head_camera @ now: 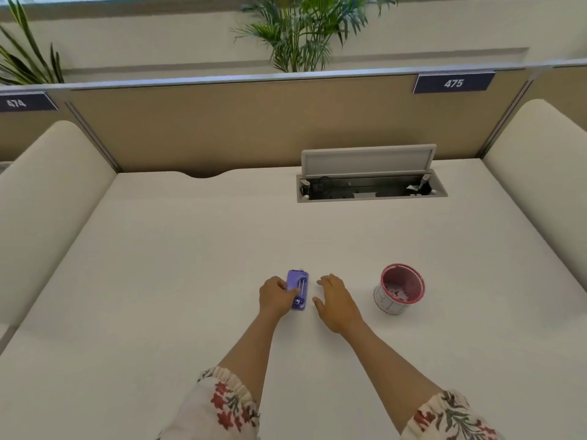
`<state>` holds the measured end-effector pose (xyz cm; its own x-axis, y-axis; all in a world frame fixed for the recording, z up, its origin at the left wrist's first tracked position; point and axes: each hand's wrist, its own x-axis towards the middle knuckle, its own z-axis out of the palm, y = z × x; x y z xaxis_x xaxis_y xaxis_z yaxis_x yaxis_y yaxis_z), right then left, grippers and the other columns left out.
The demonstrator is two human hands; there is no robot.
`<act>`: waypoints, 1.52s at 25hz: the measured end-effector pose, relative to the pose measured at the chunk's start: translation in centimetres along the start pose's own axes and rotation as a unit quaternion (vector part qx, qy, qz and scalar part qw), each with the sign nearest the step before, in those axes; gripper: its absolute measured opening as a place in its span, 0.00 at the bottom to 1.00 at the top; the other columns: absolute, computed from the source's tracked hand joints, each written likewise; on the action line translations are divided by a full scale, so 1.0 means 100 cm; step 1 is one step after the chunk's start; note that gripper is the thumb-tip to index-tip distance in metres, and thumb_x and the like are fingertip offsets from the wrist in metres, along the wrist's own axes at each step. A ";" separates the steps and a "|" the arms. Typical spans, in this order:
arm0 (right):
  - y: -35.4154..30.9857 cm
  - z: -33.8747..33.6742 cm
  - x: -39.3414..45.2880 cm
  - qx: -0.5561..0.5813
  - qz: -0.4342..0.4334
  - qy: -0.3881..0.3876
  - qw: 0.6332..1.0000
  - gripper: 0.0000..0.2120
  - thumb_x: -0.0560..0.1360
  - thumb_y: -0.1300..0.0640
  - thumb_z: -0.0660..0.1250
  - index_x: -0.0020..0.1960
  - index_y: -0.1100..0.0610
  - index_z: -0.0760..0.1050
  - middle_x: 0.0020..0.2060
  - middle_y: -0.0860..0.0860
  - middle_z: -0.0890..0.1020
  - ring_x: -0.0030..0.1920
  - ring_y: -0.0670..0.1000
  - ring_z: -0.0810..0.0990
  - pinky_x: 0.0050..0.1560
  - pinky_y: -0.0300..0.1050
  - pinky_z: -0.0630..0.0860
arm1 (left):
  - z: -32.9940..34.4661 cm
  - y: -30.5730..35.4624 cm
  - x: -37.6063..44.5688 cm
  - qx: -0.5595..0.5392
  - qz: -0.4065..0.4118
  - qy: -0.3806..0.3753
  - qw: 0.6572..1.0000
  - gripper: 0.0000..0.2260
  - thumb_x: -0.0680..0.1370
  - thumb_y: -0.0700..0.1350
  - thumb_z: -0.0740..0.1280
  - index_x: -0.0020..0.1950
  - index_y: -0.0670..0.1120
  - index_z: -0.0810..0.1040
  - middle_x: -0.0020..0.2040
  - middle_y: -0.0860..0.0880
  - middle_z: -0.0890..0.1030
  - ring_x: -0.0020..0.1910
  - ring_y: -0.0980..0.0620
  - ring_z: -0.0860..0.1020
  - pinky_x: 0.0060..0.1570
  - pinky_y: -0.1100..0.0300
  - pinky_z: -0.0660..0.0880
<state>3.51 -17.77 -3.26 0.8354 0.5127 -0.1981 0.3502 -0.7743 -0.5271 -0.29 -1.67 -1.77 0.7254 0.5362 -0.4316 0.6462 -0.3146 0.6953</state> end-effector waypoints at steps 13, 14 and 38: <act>0.008 -0.034 0.015 0.457 0.176 0.039 0.871 0.15 0.79 0.63 0.58 0.44 0.56 0.83 0.49 0.60 0.86 0.49 0.59 0.85 0.44 0.44 0.83 | 0.005 -0.004 -0.030 -0.148 0.067 -0.092 0.982 0.08 0.72 0.39 0.77 0.48 0.42 0.81 0.50 0.46 0.84 0.46 0.50 0.81 0.44 0.65 0.76; 0.009 -0.036 0.013 0.485 0.185 0.034 0.854 0.15 0.79 0.63 0.59 0.43 0.55 0.83 0.49 0.61 0.86 0.48 0.58 0.85 0.43 0.41 0.82 | 0.005 -0.002 -0.032 -0.157 0.067 -0.094 0.981 0.08 0.72 0.39 0.77 0.48 0.41 0.81 0.50 0.46 0.84 0.47 0.51 0.81 0.44 0.65 0.76; -0.016 -0.054 0.014 0.711 0.246 -0.106 0.651 0.12 0.81 0.58 0.61 0.54 0.64 0.81 0.46 0.58 0.87 0.44 0.56 0.87 0.45 0.49 0.84 | 0.012 0.018 -0.031 -0.484 -0.069 -0.124 0.863 0.13 0.79 0.47 0.67 0.61 0.43 0.83 0.53 0.44 0.84 0.46 0.48 0.82 0.37 0.59 0.79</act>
<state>6.37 -17.85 1.75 0.5681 0.4881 -0.6626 -0.8090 0.1836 -0.5584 -1.07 -4.86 0.10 0.7636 0.2934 -0.5752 0.3171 0.6056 0.7298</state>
